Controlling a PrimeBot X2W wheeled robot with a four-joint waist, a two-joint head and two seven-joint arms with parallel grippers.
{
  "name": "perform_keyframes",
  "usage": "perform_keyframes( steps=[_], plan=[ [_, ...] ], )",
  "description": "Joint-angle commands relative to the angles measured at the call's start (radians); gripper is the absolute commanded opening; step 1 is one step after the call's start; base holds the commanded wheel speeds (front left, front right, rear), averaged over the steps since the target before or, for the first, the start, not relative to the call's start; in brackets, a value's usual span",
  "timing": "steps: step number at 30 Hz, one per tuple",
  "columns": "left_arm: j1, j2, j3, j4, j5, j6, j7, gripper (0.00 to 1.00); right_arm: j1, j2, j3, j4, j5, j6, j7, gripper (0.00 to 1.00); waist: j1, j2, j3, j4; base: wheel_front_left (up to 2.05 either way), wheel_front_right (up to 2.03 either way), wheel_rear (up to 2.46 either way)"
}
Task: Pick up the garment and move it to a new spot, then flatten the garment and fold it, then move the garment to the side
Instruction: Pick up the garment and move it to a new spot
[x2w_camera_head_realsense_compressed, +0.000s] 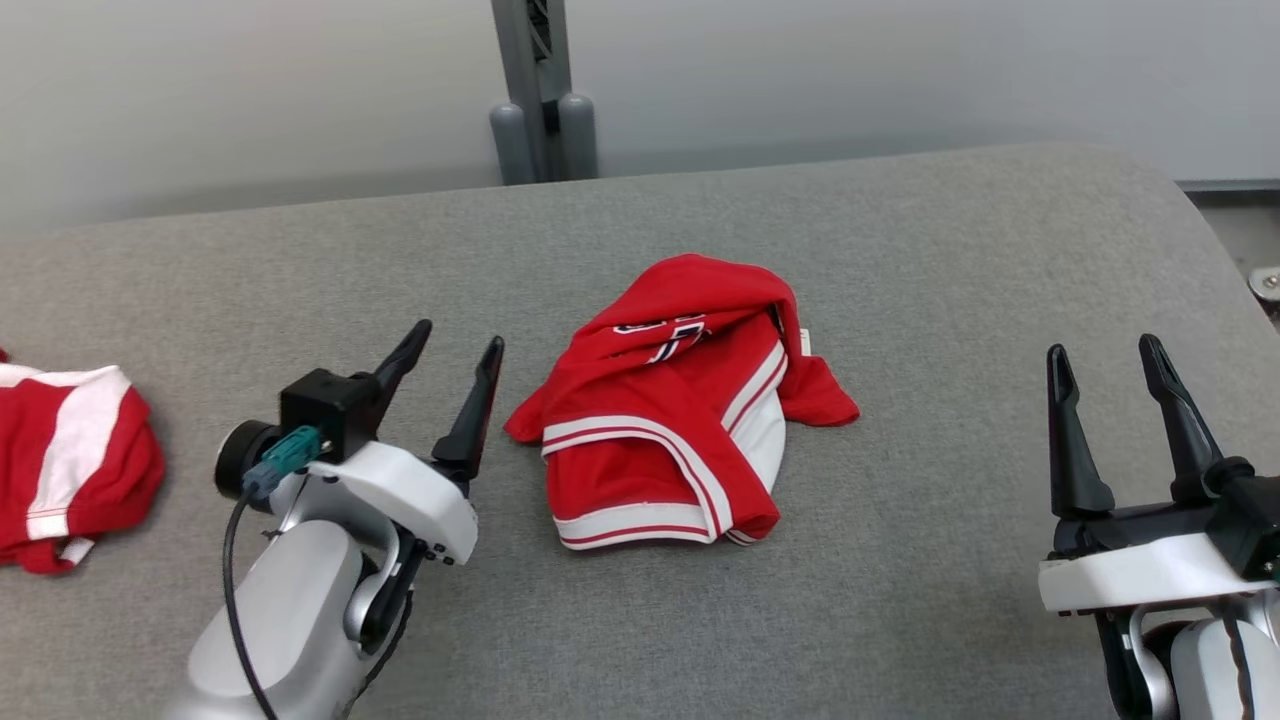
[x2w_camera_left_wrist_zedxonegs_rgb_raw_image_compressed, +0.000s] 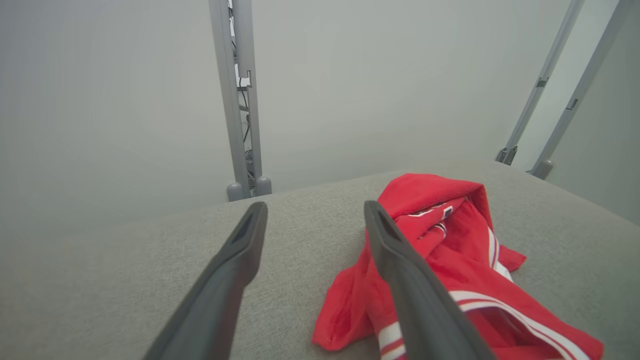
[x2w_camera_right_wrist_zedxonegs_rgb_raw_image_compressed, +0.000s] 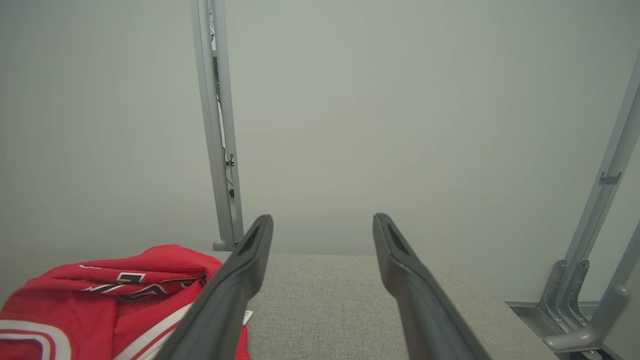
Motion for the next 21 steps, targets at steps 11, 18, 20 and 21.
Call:
perform_keyframes(
  steps=[11,18,20,21],
  plan=[
    [0.292,0.032,0.249,-0.367,0.090,0.120,-0.008,1.00,0.069,-0.006,0.024,-0.006,-0.008,0.000,-0.005,1.00,0.0000,-0.0001,-0.086,0.123,0.00,0.00,0.00],
    [0.472,-0.072,0.374,-0.514,0.187,0.117,-0.008,1.00,0.111,-0.006,0.045,-0.002,0.007,0.000,-0.005,1.00,0.0000,-0.0001,-0.101,0.138,0.00,0.00,0.00],
    [0.502,-0.095,0.409,-0.530,0.216,0.106,-0.008,1.00,0.121,-0.006,0.057,0.000,0.001,0.000,-0.005,1.00,0.0000,-0.0001,-0.106,0.139,0.00,0.00,0.00],
    [0.502,-0.095,0.409,-0.530,0.216,0.106,-0.008,1.00,0.121,-0.006,0.057,0.000,0.001,0.000,-0.005,1.00,0.0000,-0.0001,-0.106,0.139,0.00,0.00,0.00]
  ],
)
